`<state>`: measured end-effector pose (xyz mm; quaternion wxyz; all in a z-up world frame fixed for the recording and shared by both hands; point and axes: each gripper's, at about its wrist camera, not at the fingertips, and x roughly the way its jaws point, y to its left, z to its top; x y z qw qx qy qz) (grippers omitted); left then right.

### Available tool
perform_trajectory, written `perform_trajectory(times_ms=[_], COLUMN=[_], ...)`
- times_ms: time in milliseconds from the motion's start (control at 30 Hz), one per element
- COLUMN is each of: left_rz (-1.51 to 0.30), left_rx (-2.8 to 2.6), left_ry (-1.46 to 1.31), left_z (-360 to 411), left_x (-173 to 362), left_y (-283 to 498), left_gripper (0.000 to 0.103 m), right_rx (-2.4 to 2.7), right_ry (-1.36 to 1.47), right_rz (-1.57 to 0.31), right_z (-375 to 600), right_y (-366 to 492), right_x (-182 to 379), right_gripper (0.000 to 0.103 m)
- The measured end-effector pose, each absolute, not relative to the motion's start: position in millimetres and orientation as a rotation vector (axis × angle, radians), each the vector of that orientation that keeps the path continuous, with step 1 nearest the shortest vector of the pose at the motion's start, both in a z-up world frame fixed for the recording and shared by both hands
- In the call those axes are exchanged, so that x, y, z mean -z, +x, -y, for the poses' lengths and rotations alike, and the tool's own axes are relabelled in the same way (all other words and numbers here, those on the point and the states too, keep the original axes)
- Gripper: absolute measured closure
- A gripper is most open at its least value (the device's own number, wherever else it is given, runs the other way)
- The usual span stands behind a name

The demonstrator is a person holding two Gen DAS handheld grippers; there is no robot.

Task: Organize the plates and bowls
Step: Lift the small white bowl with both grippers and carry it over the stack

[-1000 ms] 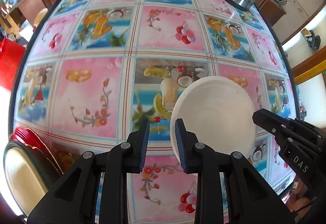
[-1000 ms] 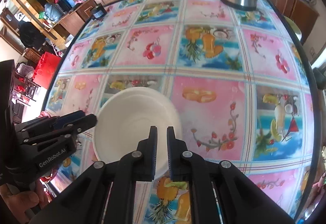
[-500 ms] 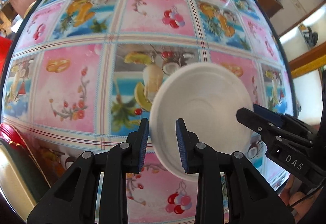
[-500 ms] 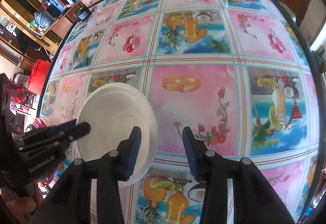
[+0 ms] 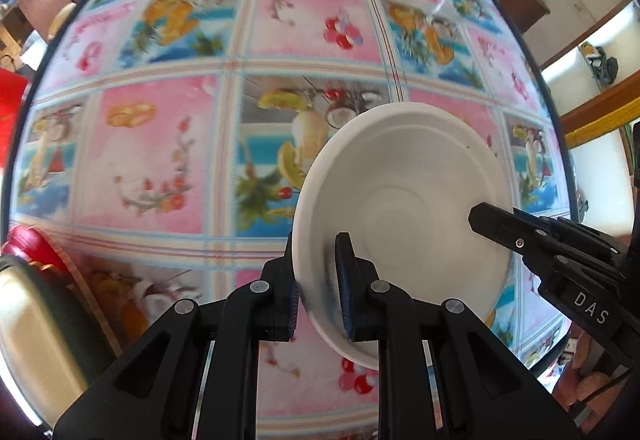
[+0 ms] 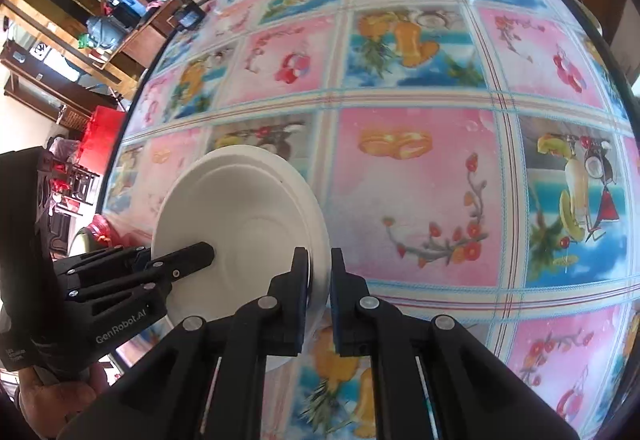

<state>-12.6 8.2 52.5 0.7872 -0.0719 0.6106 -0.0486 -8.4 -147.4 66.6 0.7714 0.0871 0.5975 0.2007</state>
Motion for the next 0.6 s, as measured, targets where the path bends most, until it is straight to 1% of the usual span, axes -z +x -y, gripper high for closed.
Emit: perform_trajectory(times_ms=[367, 600], left_rz=[-1.222, -1.194], left_rx=[0.005, -0.064], left_ry=[-0.225, -0.27], left_z=[-68.1, -109.2], left_x=[-101.4, -118.9], left_y=[-69.0, -99.5], left_gripper=[0.087, 0.087], right_rx=[-0.573, -0.652], right_ry=[0.109, 0.06], right_rz=[-1.235, -1.223], right_z=[85.4, 42.4], right_y=[-33.3, -46.8], right_x=[-112.8, -125.7], right_gripper=[0.095, 0.095])
